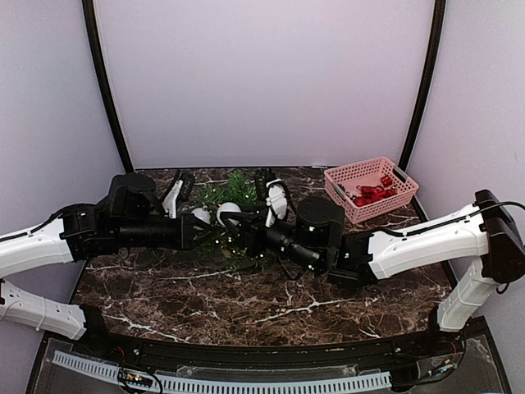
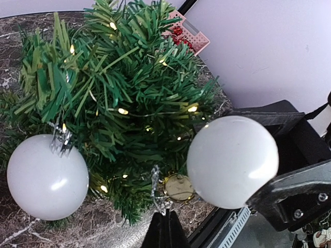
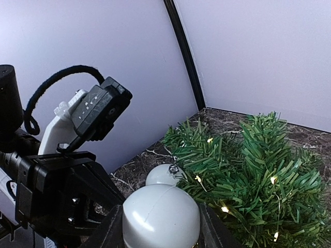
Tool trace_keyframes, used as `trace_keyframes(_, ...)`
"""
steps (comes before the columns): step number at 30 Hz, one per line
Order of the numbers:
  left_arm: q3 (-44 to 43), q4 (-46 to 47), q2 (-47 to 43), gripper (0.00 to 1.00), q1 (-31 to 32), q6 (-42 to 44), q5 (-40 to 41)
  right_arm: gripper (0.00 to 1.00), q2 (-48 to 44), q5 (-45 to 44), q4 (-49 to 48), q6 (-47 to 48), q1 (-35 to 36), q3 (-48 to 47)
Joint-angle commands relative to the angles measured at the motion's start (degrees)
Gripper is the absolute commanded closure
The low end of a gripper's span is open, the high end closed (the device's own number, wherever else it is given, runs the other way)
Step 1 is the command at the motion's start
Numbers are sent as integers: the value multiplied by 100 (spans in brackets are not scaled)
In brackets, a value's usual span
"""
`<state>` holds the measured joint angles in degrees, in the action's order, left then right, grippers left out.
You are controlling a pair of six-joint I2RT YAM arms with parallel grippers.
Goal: Decorate the small christmas tree
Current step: Hang the ornament ball on the branch.
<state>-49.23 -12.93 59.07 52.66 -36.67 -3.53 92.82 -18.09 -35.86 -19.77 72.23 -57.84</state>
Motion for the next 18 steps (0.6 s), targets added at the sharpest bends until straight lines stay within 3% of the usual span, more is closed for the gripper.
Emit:
trace_keyframes(1,99,148,77,100,-3,51,165,56,22,-160,-112,124,55,-195)
trace_keyframes(18,133,522,240,100,-215,144,205,56,118,-266,-29,285,56,-349)
